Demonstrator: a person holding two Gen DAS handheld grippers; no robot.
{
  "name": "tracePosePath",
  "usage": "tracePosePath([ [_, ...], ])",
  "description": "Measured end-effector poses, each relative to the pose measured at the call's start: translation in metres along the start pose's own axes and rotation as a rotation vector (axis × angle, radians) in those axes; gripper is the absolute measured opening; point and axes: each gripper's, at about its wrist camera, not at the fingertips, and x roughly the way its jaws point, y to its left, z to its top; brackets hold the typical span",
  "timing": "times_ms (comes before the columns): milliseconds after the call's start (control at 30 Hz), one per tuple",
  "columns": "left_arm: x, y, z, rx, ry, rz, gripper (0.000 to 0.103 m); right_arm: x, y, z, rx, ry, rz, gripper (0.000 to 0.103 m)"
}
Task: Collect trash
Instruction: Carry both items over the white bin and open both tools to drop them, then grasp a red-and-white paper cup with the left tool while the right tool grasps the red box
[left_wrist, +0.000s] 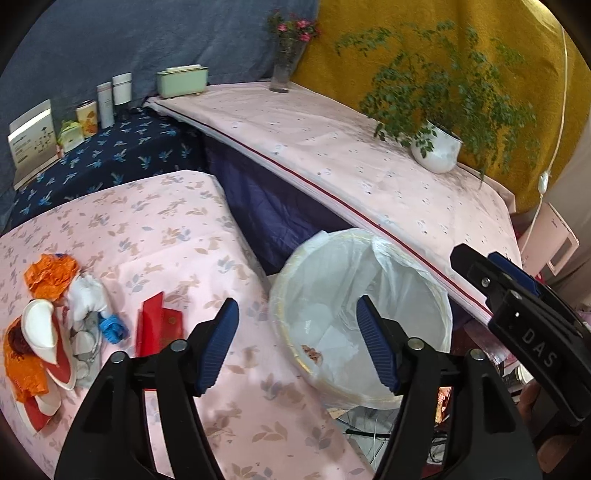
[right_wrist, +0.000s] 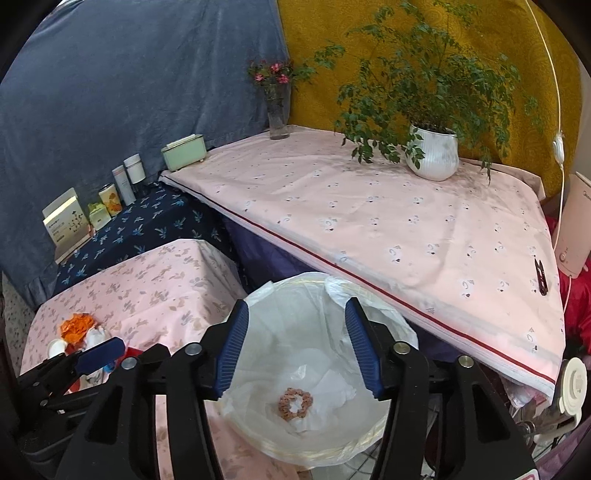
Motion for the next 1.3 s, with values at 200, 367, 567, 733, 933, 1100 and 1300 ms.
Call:
tracePosePath([
  [200, -0.017, 0.031, -0.008, -0.06, -0.029, 0.064, 0.071, -0.006, 0.029, -0.006, -0.036, 0.008, 0.043, 0.057],
  [367, -0.032, 0.063, -0.017, -0.114, -0.044, 0.127, 0.075, -0.007, 0.055, -0.014, -0.065, 0.026, 0.083, 0.058],
  [567, -0.053, 0.103, -0.029, -0.16, -0.067, 0.22, 0.08, -0.01, 0.088, -0.025, -0.106, 0.042, 0.125, 0.062],
  [733, -0.071, 0.136, -0.042, -0.195, -0.08, 0.301, 0.084, -0.007, 0.115, -0.036, -0.138, 0.067, 0.155, 0.062],
  [933, -0.088, 0.169, -0.061, -0.218, -0.079, 0.375, 0.09, 0.0, 0.145, -0.05, -0.176, 0.101, 0.18, 0.063],
  [1100, -0.096, 0.197, -0.08, -0.254, -0.06, 0.414, 0.091, 0.01, 0.166, -0.065, -0.202, 0.133, 0.189, 0.063],
  [1300, -0.1, 0.229, -0.108, -0.294, -0.018, 0.448, 0.091, 0.025, 0.184, -0.082, -0.215, 0.171, 0.2, 0.063],
])
